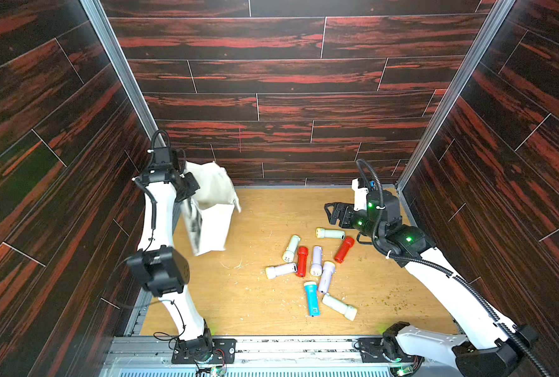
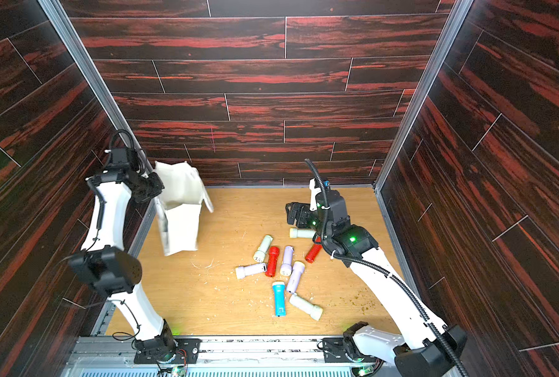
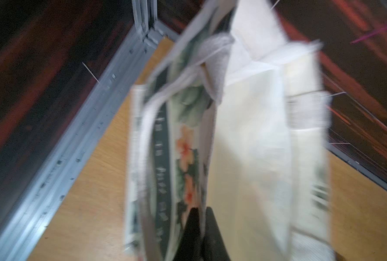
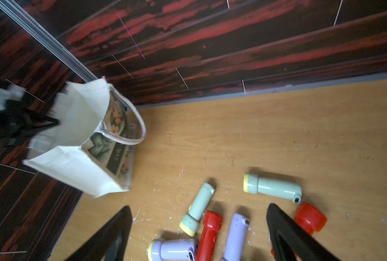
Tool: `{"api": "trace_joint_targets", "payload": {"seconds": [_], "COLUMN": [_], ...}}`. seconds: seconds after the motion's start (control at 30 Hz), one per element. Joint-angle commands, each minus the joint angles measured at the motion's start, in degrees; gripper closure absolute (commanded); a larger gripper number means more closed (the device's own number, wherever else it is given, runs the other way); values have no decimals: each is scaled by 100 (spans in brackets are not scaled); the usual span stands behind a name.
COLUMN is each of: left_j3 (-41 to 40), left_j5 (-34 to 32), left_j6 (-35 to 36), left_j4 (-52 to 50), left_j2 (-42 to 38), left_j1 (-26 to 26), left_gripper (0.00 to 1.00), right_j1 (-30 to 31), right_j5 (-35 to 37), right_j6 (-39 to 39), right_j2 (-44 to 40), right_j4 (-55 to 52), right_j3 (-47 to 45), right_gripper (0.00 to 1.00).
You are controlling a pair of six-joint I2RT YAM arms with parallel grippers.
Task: Put the flashlights into the tote bags
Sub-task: Pick up the canvas bag from the center of the board.
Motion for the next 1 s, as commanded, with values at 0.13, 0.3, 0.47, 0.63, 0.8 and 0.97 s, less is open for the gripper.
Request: {"api": "trace_joint_targets", "payload": {"seconds": [0.13, 0.3, 0.47, 0.63, 0.8, 0.97], "left_j3": [-969, -1824, -2491, -2915, -3113, -3216], "left_j5": [823, 1310, 1346, 1191, 1096, 1261], "left_j6": [469, 534, 690, 862, 944, 883], "left_j4": [882, 1262, 1424, 1414, 1437, 1458], "left_j2": [-1236, -1866, -2322, -2450, -2441, -2471], "left_j1": [32, -69, -384, -915, -1223, -1366], "left_gripper": [100, 100, 100, 100, 100, 100], "right_j1": [26, 24, 10, 9, 9, 39], "right_j5": [-51, -54, 662, 669, 272, -256], "right_j6": [79, 133, -72, -90, 44, 484], "right_j2": [114, 61, 72, 45, 221, 469], "right_j4": [127, 234, 192, 261, 21, -105], "right_j3": [-120, -370, -484, -519, -380, -420], "right_gripper": [7, 7, 7, 6, 5, 6]}}
